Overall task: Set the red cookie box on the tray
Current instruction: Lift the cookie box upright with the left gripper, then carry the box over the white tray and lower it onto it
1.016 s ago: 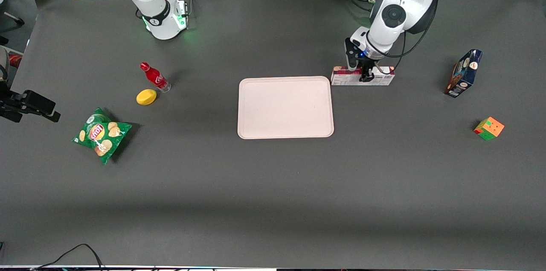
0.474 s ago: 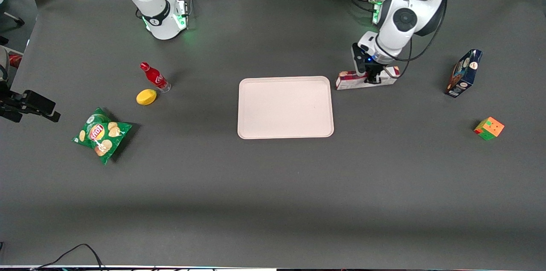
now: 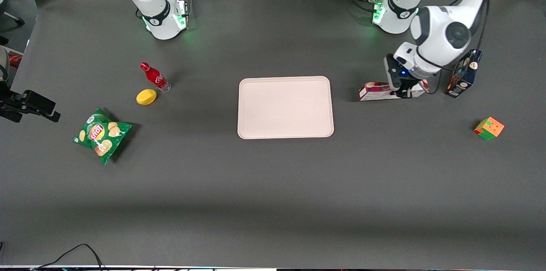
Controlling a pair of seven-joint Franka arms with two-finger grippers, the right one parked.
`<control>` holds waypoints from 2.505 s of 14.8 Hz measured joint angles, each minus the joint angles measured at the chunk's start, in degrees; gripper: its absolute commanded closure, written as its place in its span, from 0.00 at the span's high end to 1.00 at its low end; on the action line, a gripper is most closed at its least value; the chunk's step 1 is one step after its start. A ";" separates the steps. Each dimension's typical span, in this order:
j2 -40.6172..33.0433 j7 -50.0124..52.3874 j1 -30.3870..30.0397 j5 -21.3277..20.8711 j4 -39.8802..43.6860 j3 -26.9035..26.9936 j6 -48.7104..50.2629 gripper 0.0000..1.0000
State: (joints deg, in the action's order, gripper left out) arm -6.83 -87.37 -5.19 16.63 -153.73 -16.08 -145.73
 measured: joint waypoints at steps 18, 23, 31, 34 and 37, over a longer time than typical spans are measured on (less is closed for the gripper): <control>-4.94 69.32 0.97 -14.55 33.81 -14.24 38.18 0.10; -3.84 99.73 1.17 -8.75 34.21 -21.18 36.85 0.08; 8.31 125.41 1.22 -10.24 33.99 -28.73 24.03 0.08; 14.58 131.89 1.42 -19.07 33.84 -29.40 20.42 0.08; 20.93 138.75 1.82 -29.01 32.75 -29.38 15.49 0.08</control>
State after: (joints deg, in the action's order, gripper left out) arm 14.10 51.38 -3.37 -12.38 -120.97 -45.45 -130.24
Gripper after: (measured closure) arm 0.789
